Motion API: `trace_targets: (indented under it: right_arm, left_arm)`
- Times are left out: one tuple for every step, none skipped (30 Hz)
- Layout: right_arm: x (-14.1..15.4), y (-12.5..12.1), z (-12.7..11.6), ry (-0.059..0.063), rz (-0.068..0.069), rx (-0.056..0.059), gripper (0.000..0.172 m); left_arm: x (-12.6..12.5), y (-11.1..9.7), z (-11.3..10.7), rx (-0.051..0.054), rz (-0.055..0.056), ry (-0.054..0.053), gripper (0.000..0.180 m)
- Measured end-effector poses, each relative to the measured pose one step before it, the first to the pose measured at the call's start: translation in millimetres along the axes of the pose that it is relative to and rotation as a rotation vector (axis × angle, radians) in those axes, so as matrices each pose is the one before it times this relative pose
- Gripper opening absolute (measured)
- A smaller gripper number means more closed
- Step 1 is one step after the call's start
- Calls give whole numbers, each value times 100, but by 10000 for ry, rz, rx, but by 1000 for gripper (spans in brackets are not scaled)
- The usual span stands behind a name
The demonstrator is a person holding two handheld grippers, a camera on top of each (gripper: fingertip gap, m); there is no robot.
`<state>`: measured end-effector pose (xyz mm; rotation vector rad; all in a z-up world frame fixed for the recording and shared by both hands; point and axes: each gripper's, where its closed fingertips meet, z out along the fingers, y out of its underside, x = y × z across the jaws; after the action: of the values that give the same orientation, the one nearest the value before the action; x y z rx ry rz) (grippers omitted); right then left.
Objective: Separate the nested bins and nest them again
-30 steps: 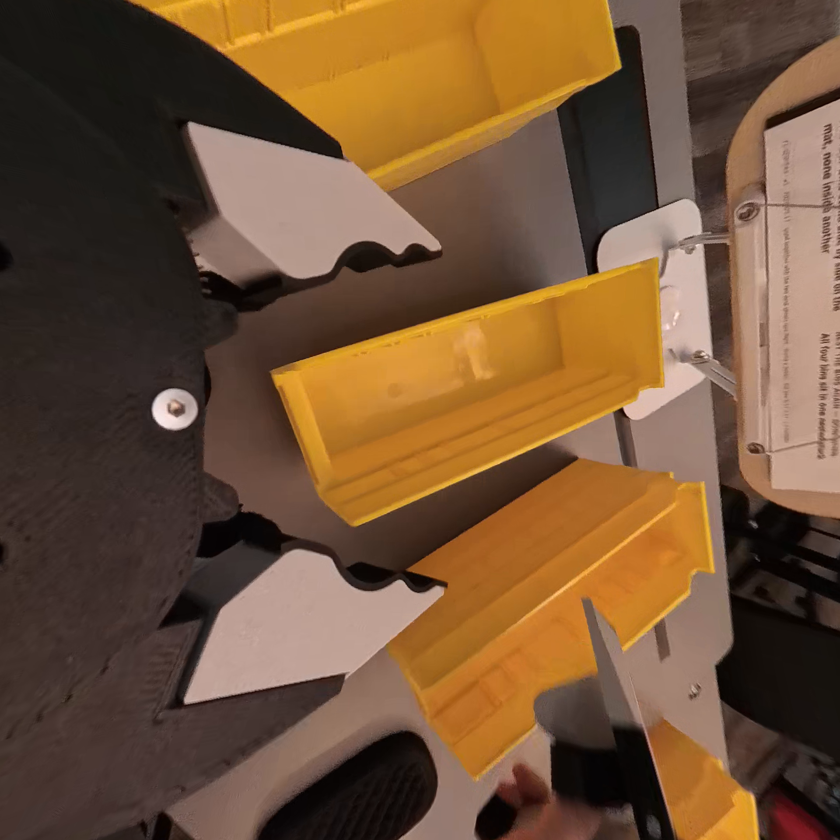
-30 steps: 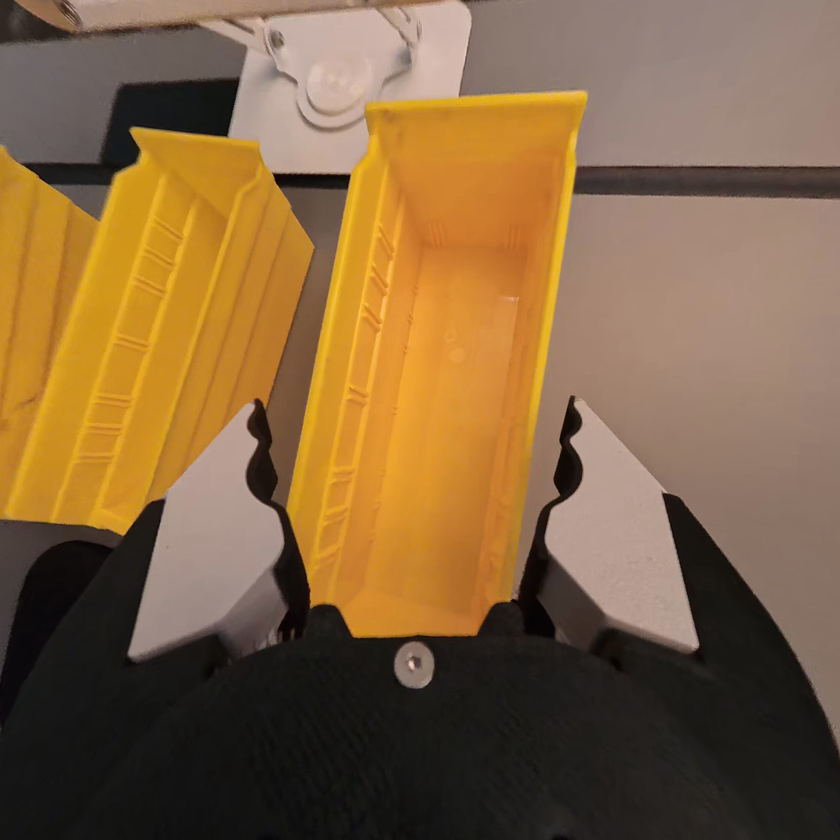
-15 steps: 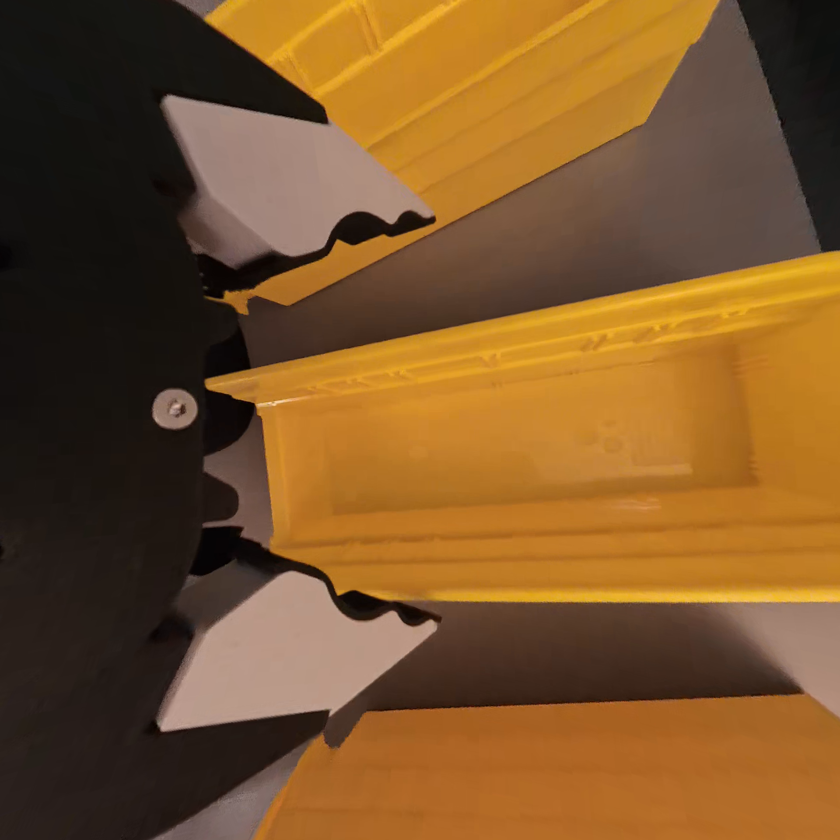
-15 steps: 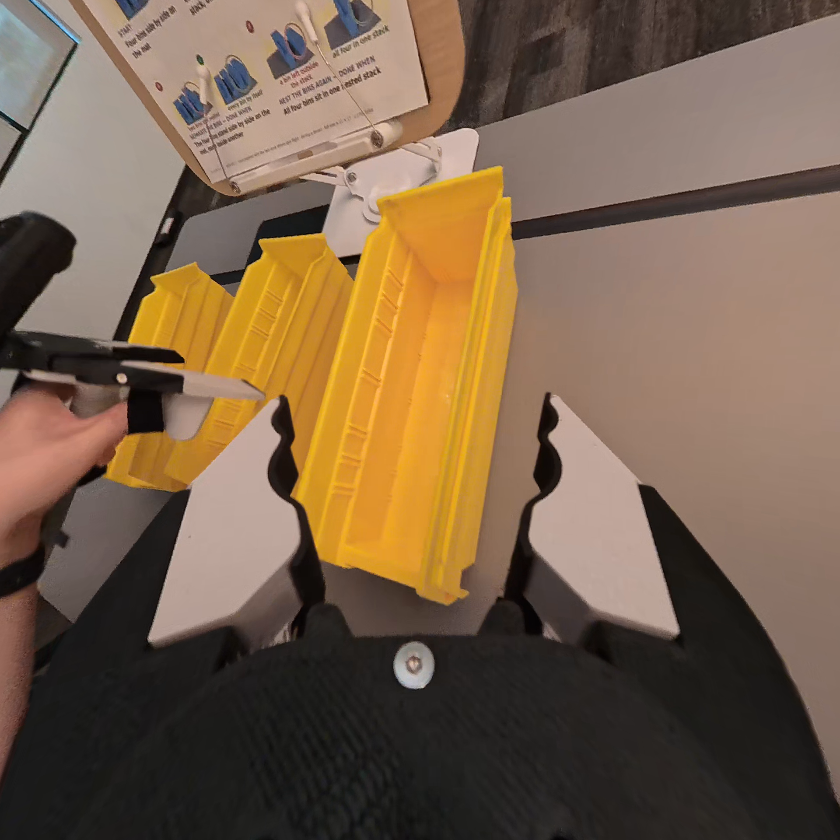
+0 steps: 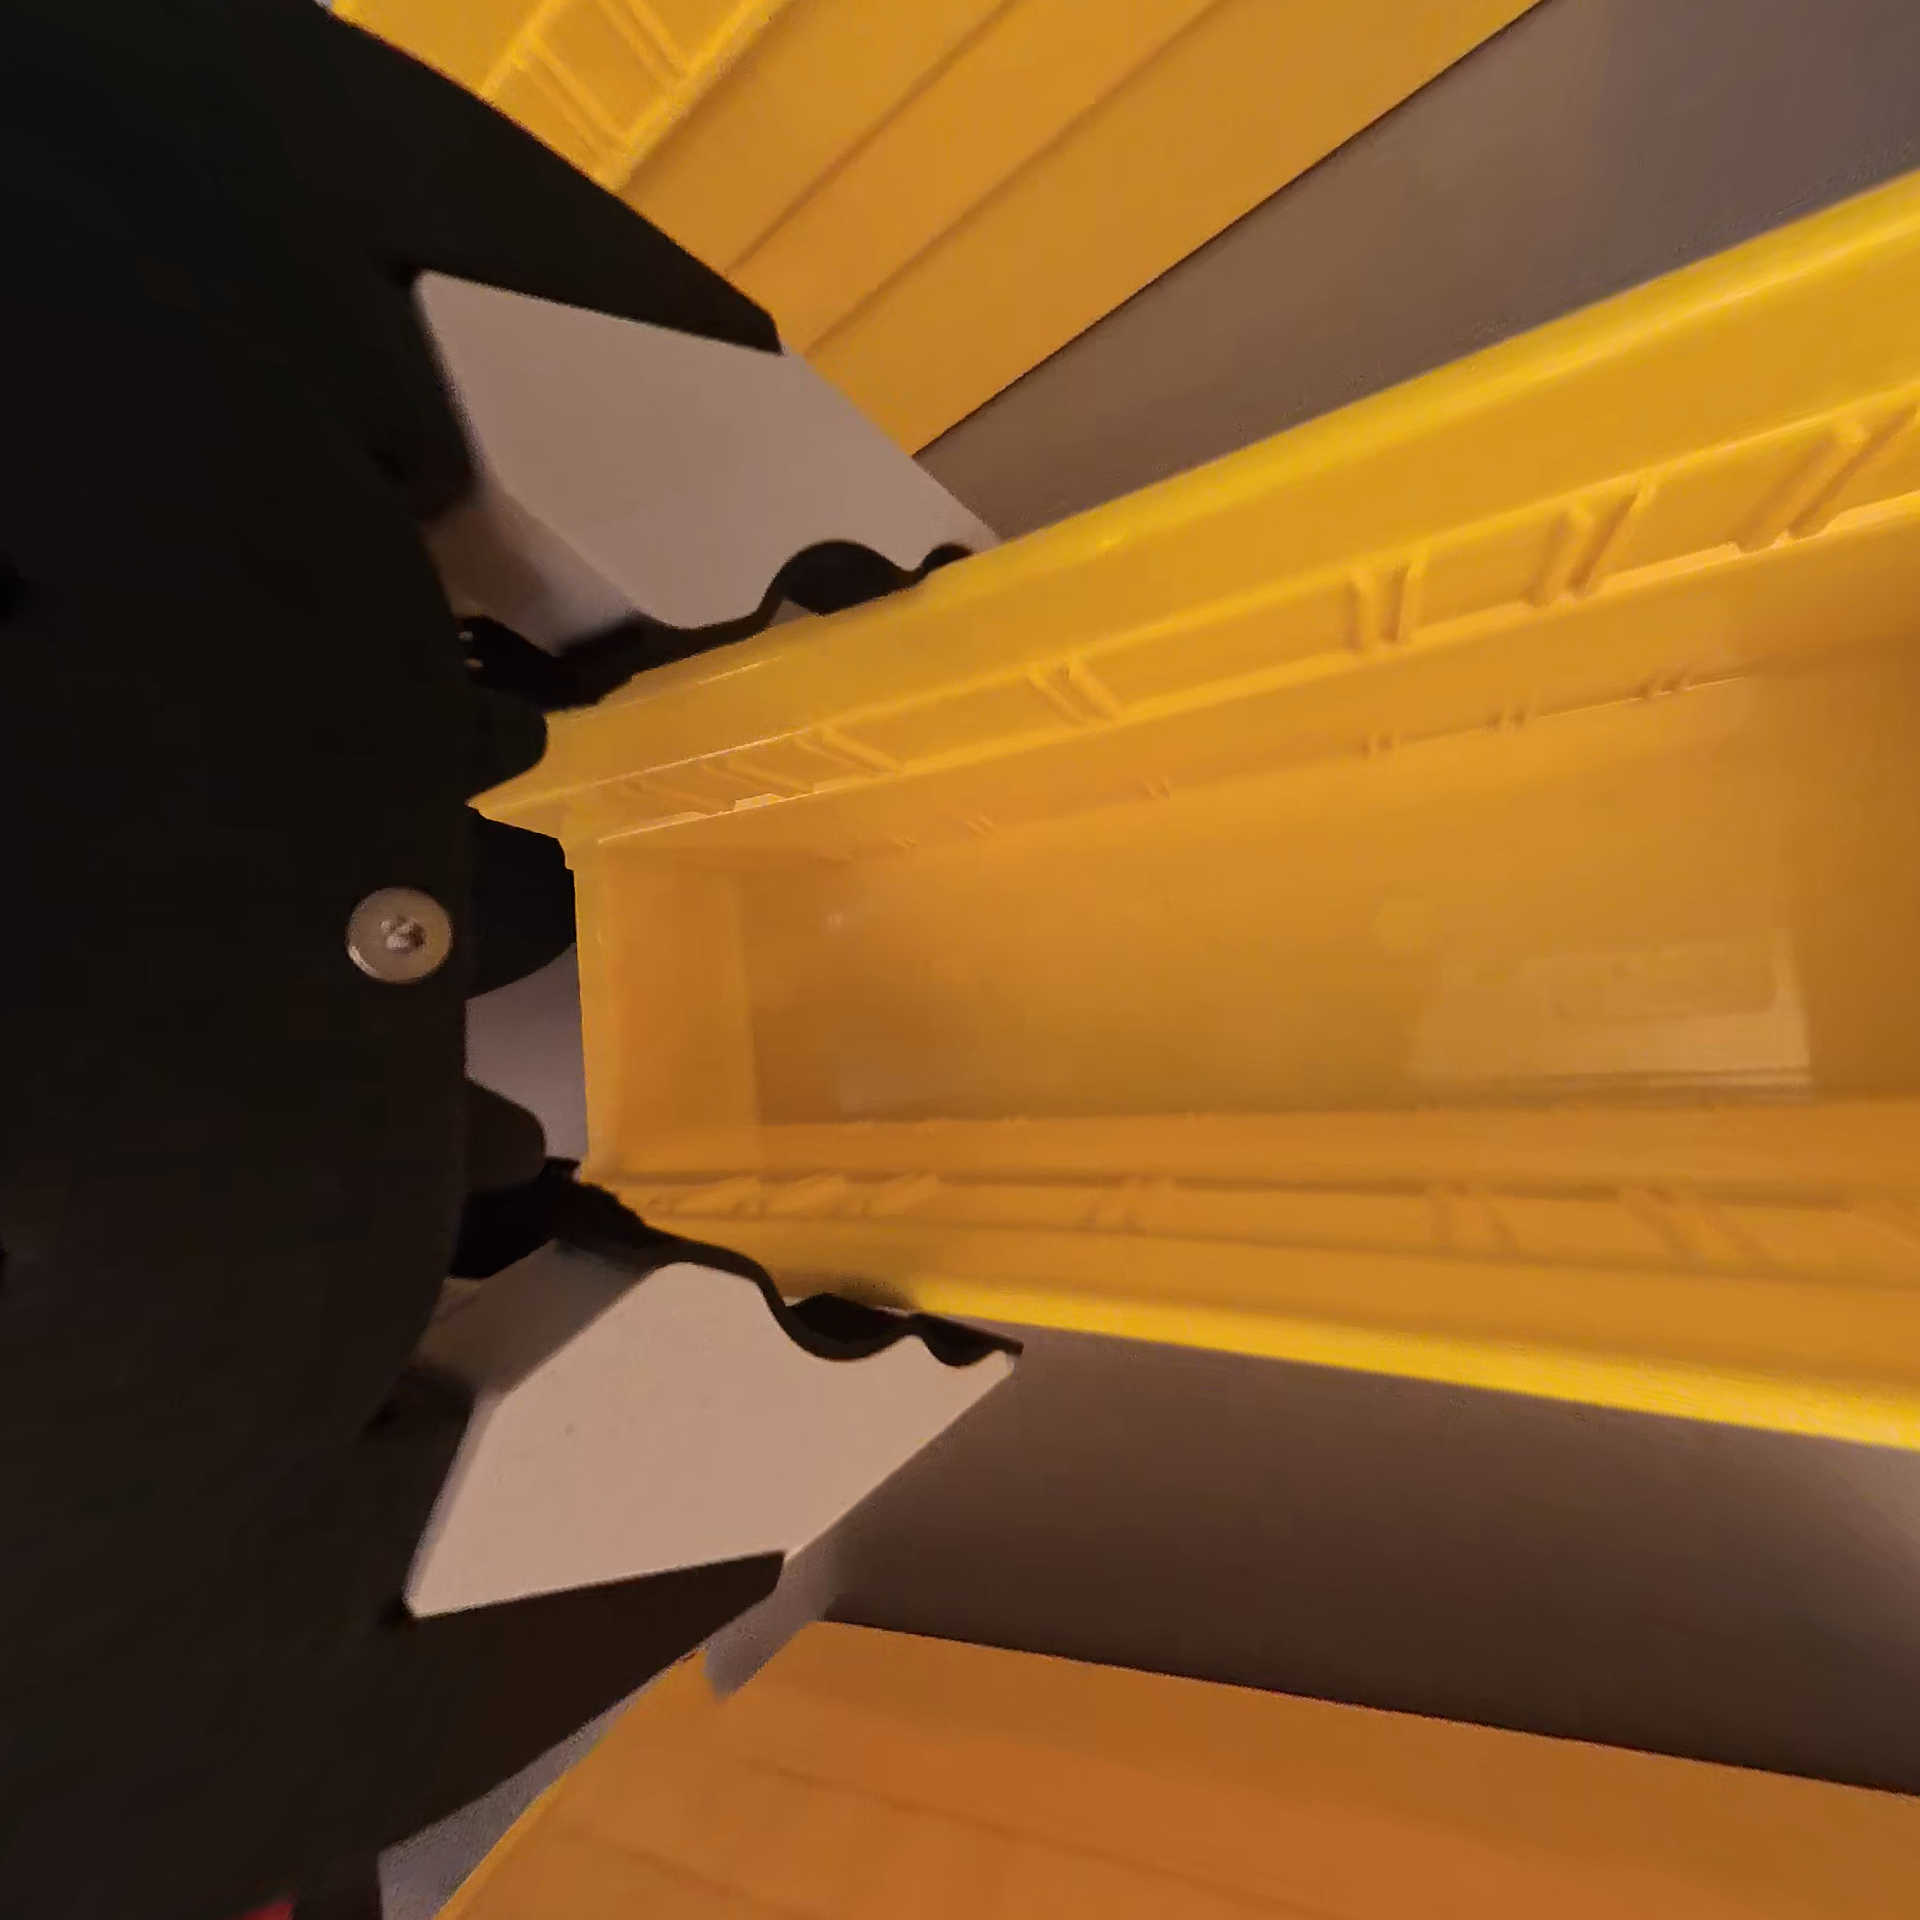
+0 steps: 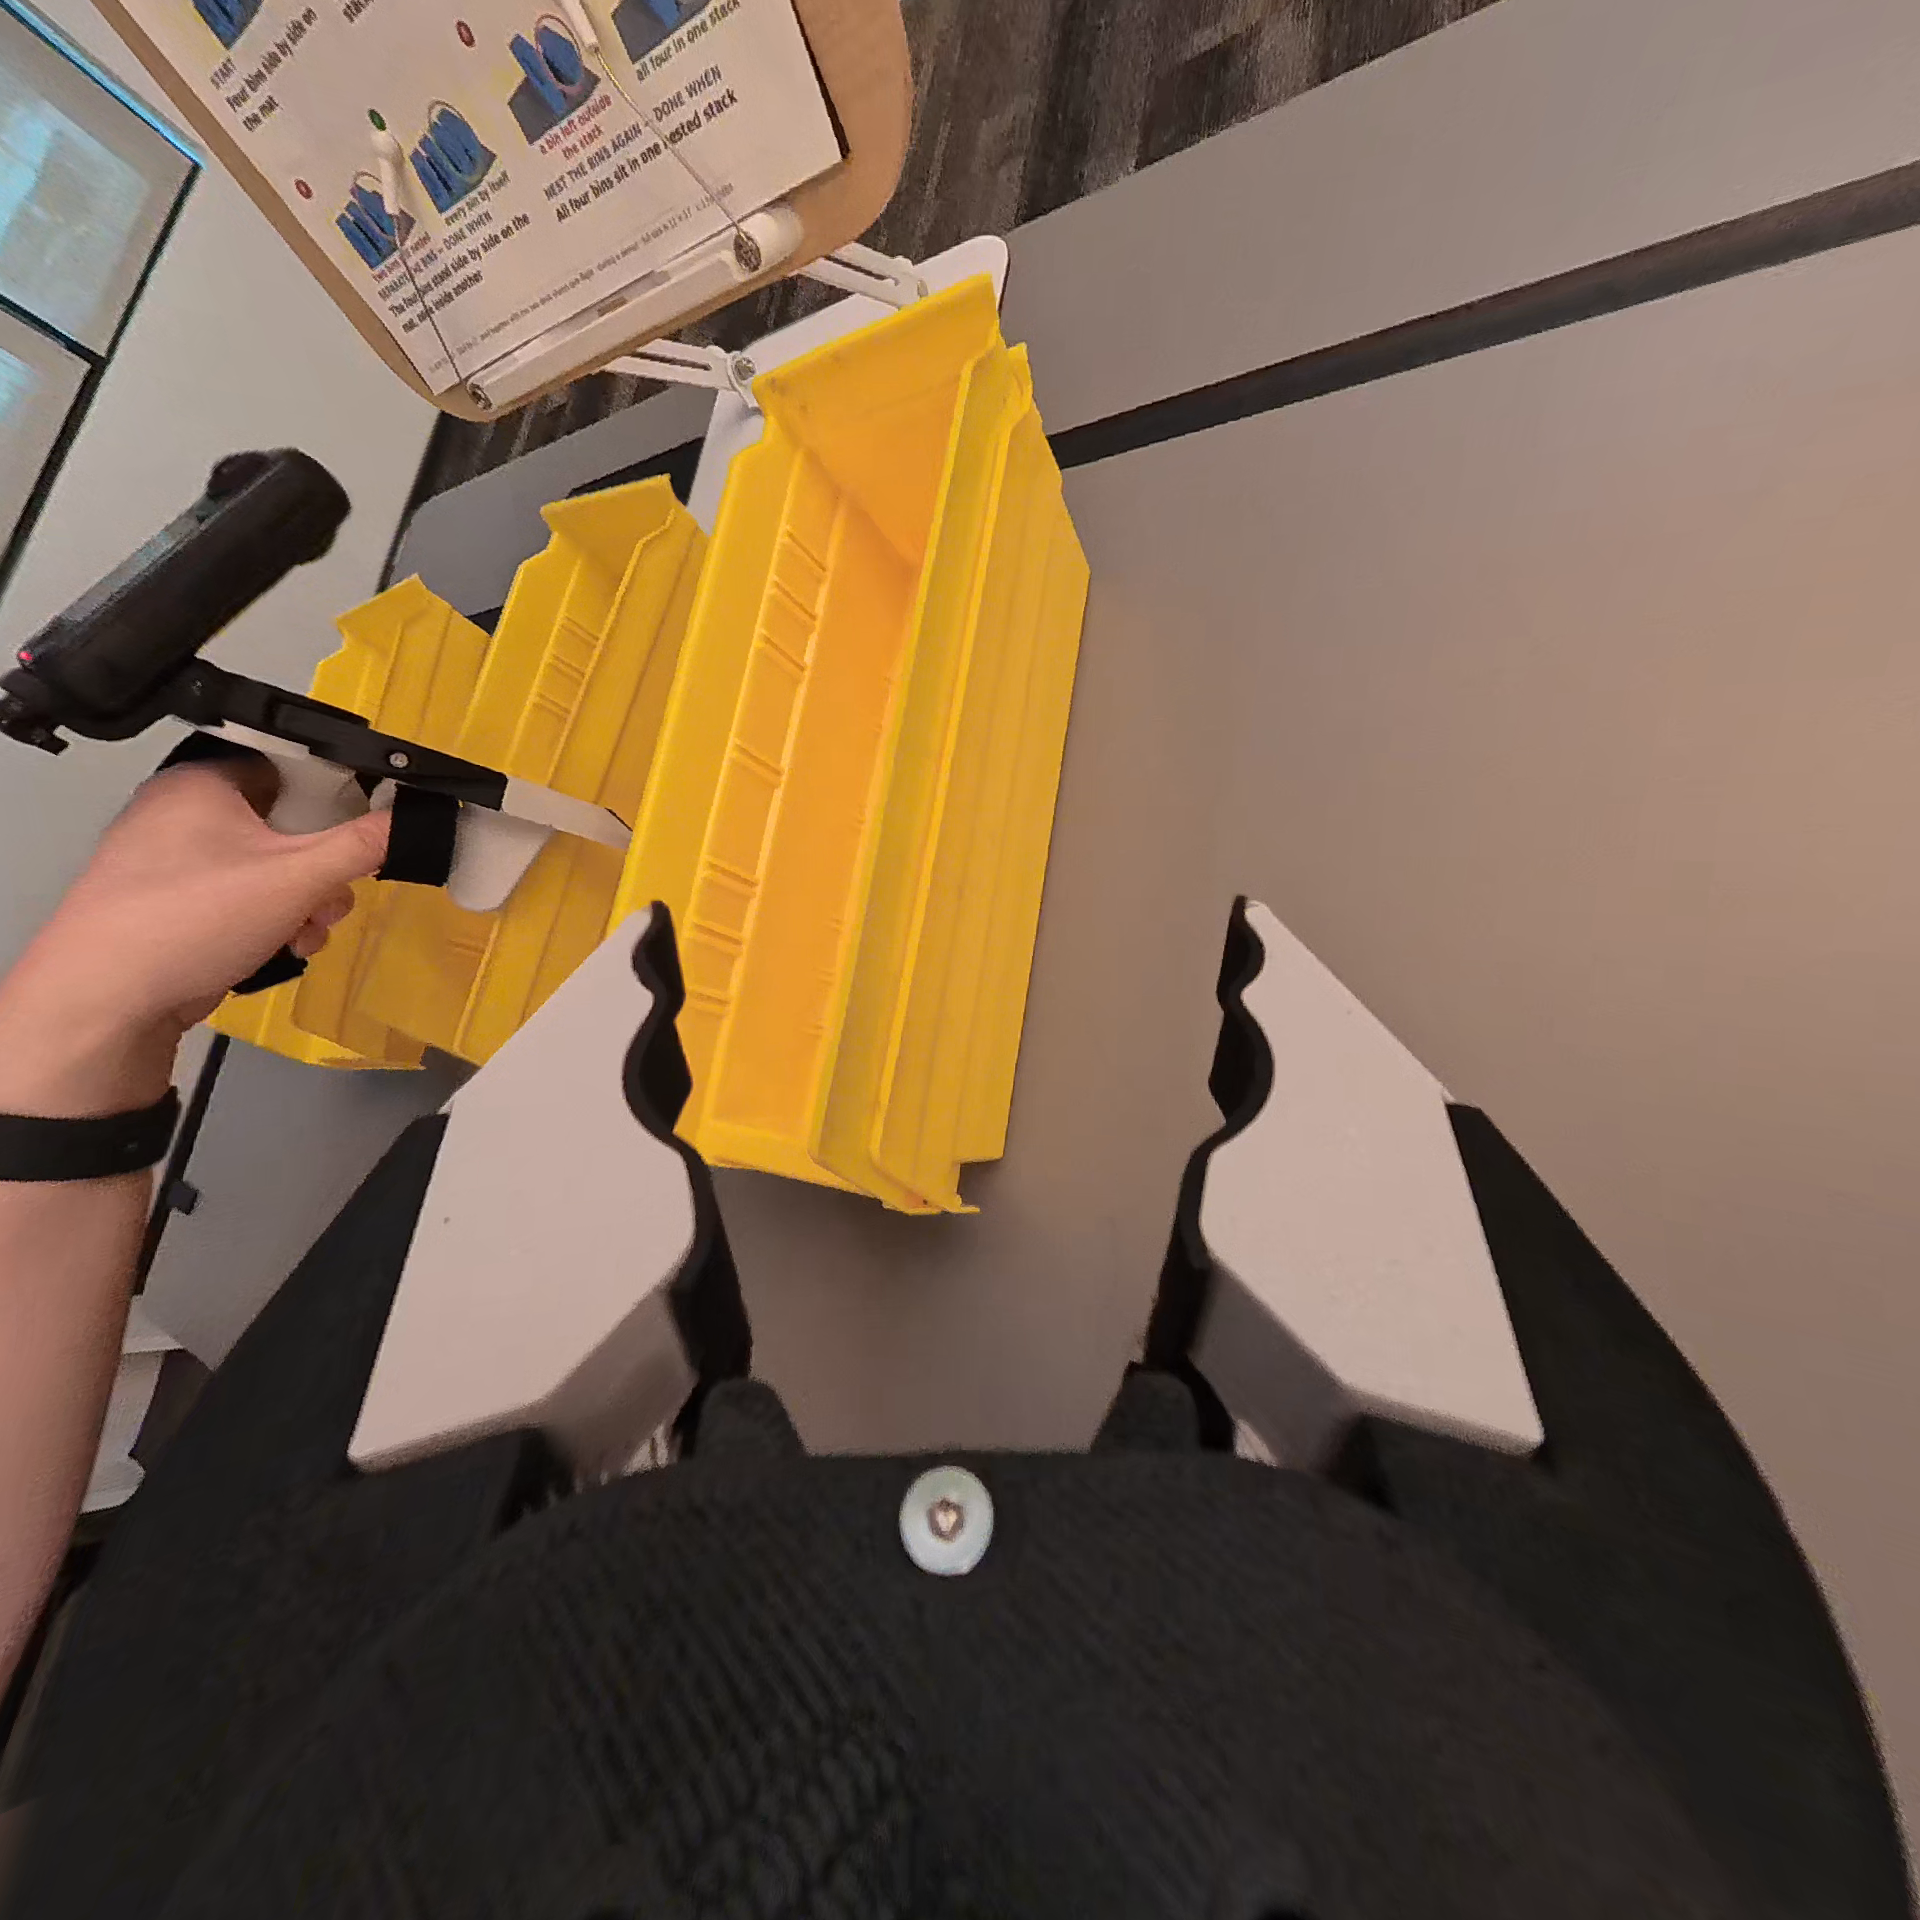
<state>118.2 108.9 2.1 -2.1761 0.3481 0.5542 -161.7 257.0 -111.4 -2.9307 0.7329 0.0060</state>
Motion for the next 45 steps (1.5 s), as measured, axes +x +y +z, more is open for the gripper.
trace_targets:
  right_arm:
    - [127, 100, -52, -19, 30, 6, 104]
    - [85, 57, -25, -38, 32, 26, 104]
    - [76, 89, 23, -38, 27, 4, 104]
    - [90, 160, 46, -27, 31, -34, 103]
    - [74, 187, 75, -28, 22, -57, 103]
    - [52, 166, 74, -30, 11, -41, 103]
    - [91, 142, 86, -8, 10, -32, 103]
    - [108, 161, 66, -4, 8, -45, 103]
    - [124, 138, 67, -4, 21, -42, 103]
    - [108, 100, 61, -31, 39, -24, 103]
    - [67, 87, 39, -78, 74, -18, 103]
    - [75, 84, 21, -91, 95, -21, 102]
    - [21, 80, -3, -117, 94, -17, 102]
    - [2, 74, -38, -120, 93, 3, 102]
    - [84, 61, -52, -64, 80, 15, 102]
    - [130, 98, -57, -15, 46, 5, 101]
    - [173, 135, -60, 14, 21, -20, 101]
    - [204, 120, -72, 45, 1, -20, 100]
    - [240, 99, -58, 63, 8, -3, 100]
    - [168, 86, -57, 14, 34, -5, 100]
    - [105, 61, -54, -21, 58, 0, 100]
    - [92, 13, -58, -14, 46, 20, 100]
    - [71, 1, -59, 1, 24, 20, 100]
    - [72, -14, -36, 23, 2, 27, 100]
    - [29, -3, -4, 11, -7, 20, 100]
    - [-11, -1, 44, -18, 10, 9, 100]
    - [-65, 1, 92, -54, 27, 7, 100]
    - [-75, 35, 117, -60, 22, -15, 100]
    - [8, 58, 128, -12, 5, -41, 100]
    - [81, 64, 118, 31, -1, -49, 100]
    - [55, 45, 98, 8, 6, -39, 100]
    - [38, 30, 38, -11, 25, -24, 100]
    - [30, 15, 3, -17, 32, -15, 100]
    - [39, 24, -54, -5, 24, -8, 100]
    - [72, 29, -89, 12, 17, -1, 100]
    - [69, 30, -133, 13, 11, 17, 100]
    - [79, 48, -132, 23, 15, 17, 100]
    - [44, 79, -128, 2, 10, 5, 100]
    - [13, 110, -128, -11, 6, -14, 100]
    - [47, 122, -130, 16, -11, -6, 100]
    - [81, 132, -119, 40, -32, -11, 99]
    - [131, 159, -130, 49, -27, -24, 99]
    - [111, 173, -127, 18, -10, -23, 99]
    - [87, 171, -138, -26, 22, -18, 99]
    - [63, 143, -168, -56, 56, -2, 99]
  left_arm:
    - [-32, -1, -65, -10, 68, 32, 132]
    - [-40, 27, -79, -13, 54, 51, 130]
    - [-96, -11, -116, 20, -1, 19, 126]
    - [-110, -51, -172, 57, -28, -4, 123]
    - [-76, -81, -200, 37, -2, 22, 121]
    - [-92, -149, -270, 100, -8, -5, 118]
    - [-130, -88, -339, 39, -37, -38, 116]
    - [-122, -26, -385, -14, -58, -55, 115]
    - [-67, 130, -389, -130, -3, -56, 115]
    - [36, 229, -403, -200, 47, -27, 114]
    - [119, 94, -401, -114, 58, 21, 114]
    - [160, 0, -376, -33, 26, 29, 112]
    - [138, 104, -313, -86, -33, 37, 111]
    - [114, 20, -259, -42, -18, 36, 111]
    - [42, 3, -199, -9, 46, -11, 111]
    - [28, 42, -208, -36, 48, -20, 110]
    - [-14, 48, -268, -38, 39, -14, 110]
    - [-33, 10, -340, -12, 47, -15, 110]
    - [-47, -6, -396, 7, 21, -17, 110]
    - [-12, -38, -493, 25, 8, 4, 110]
    - [50, -64, -555, 36, 9, 60, 110]
    - [150, -43, -614, 26, 2, 114, 110]
    - [228, -23, -686, 10, -10, 150, 110]
    - [253, -4, -726, -4, -47, 132, 110]
    - [257, -15, -762, -3, -58, 68, 110]
    - [278, -41, -786, 31, -12, -14, 110]
    - [326, -67, -787, 23, 38, -72, 109]
    - [442, -139, -811, 45, 82, -79, 110]
    - [553, -169, -798, 54, 56, -78, 110]
    - [681, -211, -863, 51, 34, -62, 110]
    - [784, -219, -904, 40, 33, -28, 110]
    - [893, -243, -900, 49, 33, -11, 110]
    - [941, -285, -902, 78, 40, -18, 110]
    - [1016, -350, -859, 133, 22, -14, 110]
    - [1035, -432, -742, 208, -1, -17, 110]
    - [1017, -497, -532, 276, 11, -52, 110]
    - [1004, -505, -299, 285, 41, -52, 110]
    - [1027, -381, -89, 188, 27, 16, 110]
    - [1078, -232, 62, 112, -45, 127, 110]
    - [1148, -72, 179, 24, -130, 251, 110]
    - [1179, 76, 243, -53, -143, 334, 109]
    - [1106, 17, 277, 6, -153, 339, 109]
    - [970, 121, 298, -49, -178, 293, 109]
    - [755, 215, 371, -98, -162, 205, 109]
    - [518, 140, 405, -40, -146, 88, 109]
